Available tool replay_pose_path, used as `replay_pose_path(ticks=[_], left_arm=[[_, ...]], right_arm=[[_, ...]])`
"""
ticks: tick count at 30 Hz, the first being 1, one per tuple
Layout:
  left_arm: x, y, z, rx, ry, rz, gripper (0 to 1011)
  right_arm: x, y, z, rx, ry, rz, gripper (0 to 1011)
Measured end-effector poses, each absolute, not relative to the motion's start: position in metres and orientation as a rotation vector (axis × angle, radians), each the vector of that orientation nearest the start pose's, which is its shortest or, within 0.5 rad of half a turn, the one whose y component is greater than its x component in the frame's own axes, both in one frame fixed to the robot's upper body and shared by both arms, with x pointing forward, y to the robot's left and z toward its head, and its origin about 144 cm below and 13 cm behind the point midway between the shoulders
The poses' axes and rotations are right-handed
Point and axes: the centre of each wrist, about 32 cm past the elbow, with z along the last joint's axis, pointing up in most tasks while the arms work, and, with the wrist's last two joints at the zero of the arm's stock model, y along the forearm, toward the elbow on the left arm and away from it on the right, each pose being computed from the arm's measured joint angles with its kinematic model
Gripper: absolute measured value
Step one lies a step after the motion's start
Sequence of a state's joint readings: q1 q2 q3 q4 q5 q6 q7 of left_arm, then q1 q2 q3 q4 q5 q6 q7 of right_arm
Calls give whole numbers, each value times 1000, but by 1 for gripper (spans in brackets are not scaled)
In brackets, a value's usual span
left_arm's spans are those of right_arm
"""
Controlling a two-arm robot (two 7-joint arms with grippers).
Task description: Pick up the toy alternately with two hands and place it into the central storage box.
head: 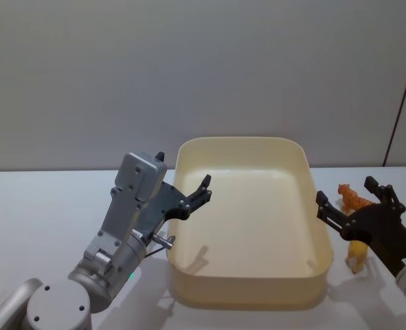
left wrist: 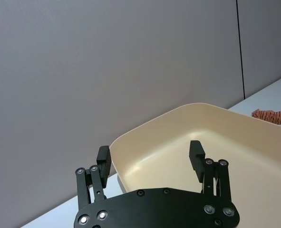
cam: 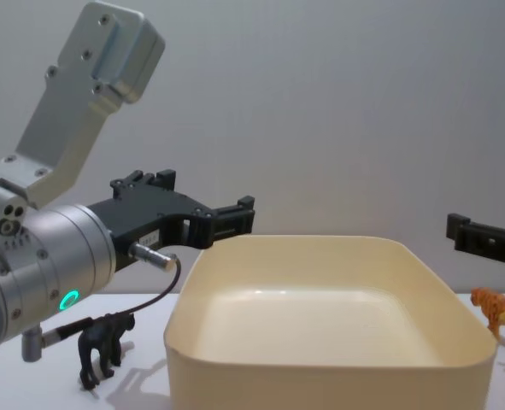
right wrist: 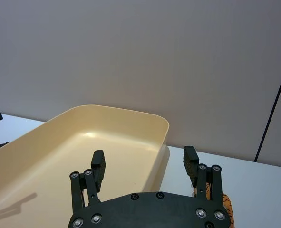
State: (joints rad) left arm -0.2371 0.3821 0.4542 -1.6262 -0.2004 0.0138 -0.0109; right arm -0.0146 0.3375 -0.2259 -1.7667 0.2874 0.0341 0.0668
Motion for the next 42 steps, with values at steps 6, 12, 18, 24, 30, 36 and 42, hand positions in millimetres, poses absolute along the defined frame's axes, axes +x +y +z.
replay_pose_path(ticks=[6,12,18,24,30,36,42], left_arm=[[492,198,1204,61,-268,1124,1001],[492,198,1204,61,-268,1124,1001],[492,198,1204,61,-268,1124,1001],[492,198,1204,61,-268,1124,1001],[492,198,1204,61,-268,1124,1001],[492,198,1204,61,-268,1124,1001],[492,198,1204,61,-268,1124,1001]], right_arm=[[443,-237,1189,26,-75,-1230,1001],[443,-237,1189,26,-75,-1230,1001],[443,-237,1189,26,-75,-1229,1001],[443,-237,1189,26,-75,-1230,1001],[443,-237,1189,26,-75,-1230,1001],[443,-237,1189,26,-75,-1230,1001],[443,-237,1189,26,-75,-1229,1001]])
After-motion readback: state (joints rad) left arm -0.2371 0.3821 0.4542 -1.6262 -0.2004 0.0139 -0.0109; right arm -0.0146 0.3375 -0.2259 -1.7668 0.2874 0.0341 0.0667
